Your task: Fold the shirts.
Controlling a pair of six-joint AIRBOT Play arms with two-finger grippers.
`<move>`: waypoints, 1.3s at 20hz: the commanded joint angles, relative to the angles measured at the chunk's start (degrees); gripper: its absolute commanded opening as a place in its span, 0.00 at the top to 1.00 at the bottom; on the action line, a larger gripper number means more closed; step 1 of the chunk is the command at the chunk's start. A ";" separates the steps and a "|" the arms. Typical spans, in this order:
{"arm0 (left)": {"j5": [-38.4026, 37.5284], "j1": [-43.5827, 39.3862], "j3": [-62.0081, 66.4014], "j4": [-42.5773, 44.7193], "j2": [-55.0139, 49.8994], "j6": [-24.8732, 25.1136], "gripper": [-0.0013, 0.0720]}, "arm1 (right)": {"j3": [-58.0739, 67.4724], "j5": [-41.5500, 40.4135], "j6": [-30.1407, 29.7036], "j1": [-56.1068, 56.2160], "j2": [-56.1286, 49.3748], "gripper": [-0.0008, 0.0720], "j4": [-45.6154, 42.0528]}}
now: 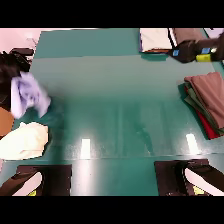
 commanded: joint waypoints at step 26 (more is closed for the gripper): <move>-18.43 -26.10 22.56 -12.50 -17.75 6.16 0.29 | 9.64 9.86 1.22 -10.40 0.00 0.96 -0.20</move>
